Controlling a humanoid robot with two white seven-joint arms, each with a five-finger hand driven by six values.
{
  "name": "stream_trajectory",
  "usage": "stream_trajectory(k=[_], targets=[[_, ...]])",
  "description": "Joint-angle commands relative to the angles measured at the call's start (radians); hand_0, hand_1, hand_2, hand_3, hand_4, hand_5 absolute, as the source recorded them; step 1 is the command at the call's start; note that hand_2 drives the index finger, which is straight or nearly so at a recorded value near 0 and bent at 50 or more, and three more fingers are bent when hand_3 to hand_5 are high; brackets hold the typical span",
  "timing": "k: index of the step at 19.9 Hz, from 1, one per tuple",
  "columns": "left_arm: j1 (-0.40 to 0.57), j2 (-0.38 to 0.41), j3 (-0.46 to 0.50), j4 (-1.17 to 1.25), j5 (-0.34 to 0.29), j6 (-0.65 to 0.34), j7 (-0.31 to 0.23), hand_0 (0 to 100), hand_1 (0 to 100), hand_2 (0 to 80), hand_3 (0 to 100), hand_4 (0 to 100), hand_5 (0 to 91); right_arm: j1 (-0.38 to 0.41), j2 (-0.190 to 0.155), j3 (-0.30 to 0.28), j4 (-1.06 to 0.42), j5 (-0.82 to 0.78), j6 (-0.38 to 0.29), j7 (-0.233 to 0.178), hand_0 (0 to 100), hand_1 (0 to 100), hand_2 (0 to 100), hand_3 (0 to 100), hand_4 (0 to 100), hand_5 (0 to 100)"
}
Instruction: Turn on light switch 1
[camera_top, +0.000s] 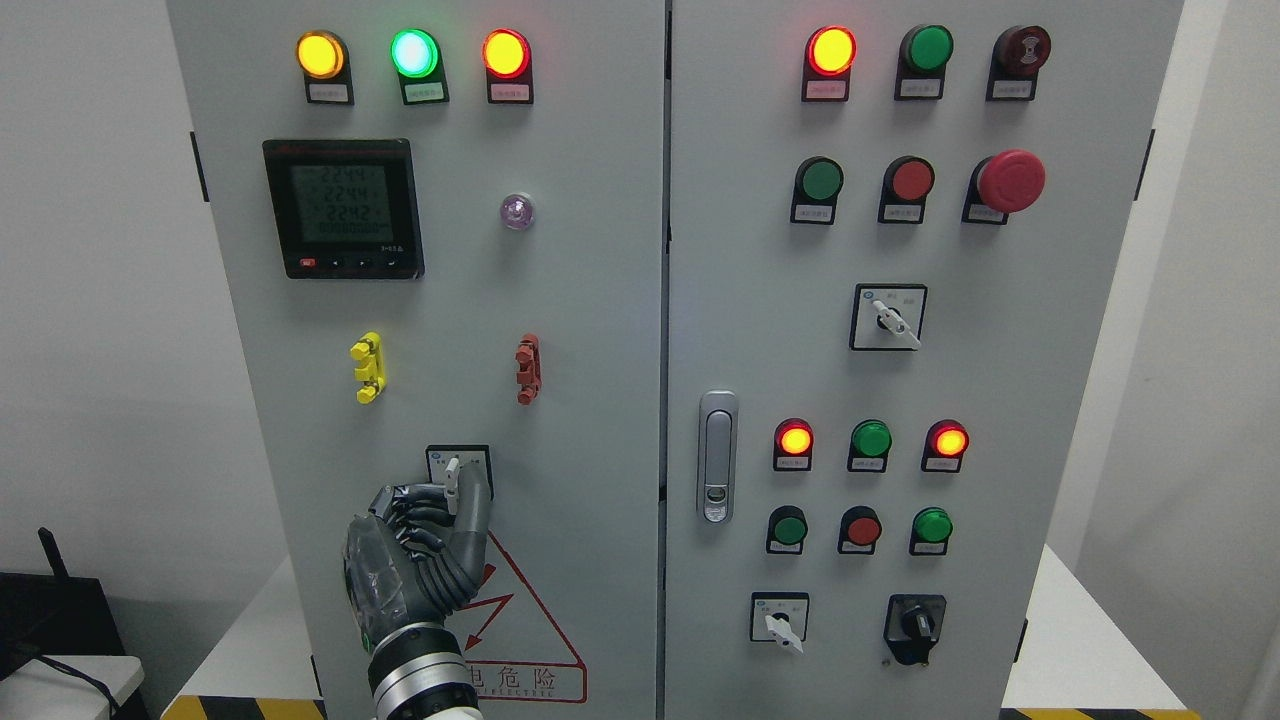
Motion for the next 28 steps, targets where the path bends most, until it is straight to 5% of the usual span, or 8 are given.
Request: stream_trajectory(k=[1, 28], targets=[[-0.001, -0.001, 0.000, 0.000, 0.000, 0.001, 0.000, 25, 49, 55.0, 77, 86, 78.2, 0.000, 0.000, 0.000, 0.000, -0.017, 0.001, -0.001, 12, 39, 0, 0, 0, 0], [-0.001, -0.001, -0.001, 0.000, 0.001, 0.002, -0.004, 42, 37, 59.0, 79, 87, 79.3, 0.000, 0.000, 0.000, 0.000, -0.017, -0.001, -0.001, 12, 39, 0, 0, 0, 0]])
